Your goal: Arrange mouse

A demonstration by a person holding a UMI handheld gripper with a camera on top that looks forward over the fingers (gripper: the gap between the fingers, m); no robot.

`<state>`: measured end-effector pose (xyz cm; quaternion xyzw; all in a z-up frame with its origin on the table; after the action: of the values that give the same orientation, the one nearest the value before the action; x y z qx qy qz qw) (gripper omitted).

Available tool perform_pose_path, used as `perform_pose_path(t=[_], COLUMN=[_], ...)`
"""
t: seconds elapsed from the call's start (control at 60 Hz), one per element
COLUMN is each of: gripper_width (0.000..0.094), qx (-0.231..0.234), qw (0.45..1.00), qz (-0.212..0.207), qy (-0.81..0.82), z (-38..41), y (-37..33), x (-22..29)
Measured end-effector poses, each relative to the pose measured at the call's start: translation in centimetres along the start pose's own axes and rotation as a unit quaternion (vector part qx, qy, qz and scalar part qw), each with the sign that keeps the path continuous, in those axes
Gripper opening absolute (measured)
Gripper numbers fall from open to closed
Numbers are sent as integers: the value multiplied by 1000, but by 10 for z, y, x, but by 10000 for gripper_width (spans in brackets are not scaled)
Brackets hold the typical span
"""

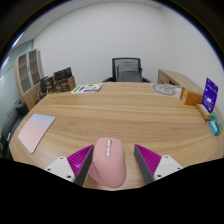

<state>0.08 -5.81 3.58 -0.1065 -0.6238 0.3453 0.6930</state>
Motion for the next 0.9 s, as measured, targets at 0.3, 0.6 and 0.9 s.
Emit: perform_pose_path(t=[0.3,0.6,0.9], gripper_width=[579,397,399], qx=[-10,-62,-65], qw=[1000,997,996], qz=[2,6,-64], qy=[26,49,22], z=[-4,-4,171], y=[12,11,18], x=[2,1,98])
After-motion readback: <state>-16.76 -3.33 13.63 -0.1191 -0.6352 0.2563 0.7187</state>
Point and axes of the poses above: the point between the fingertips, and its own axes, seen from behind it with the camera up: z to the left, x up, y forward, the way the camera looks, the point moved 6 cm from there along -y, backward, against the way the camera looks, and after that the axes turned 11 degrees about x, right-handed, at the moved point
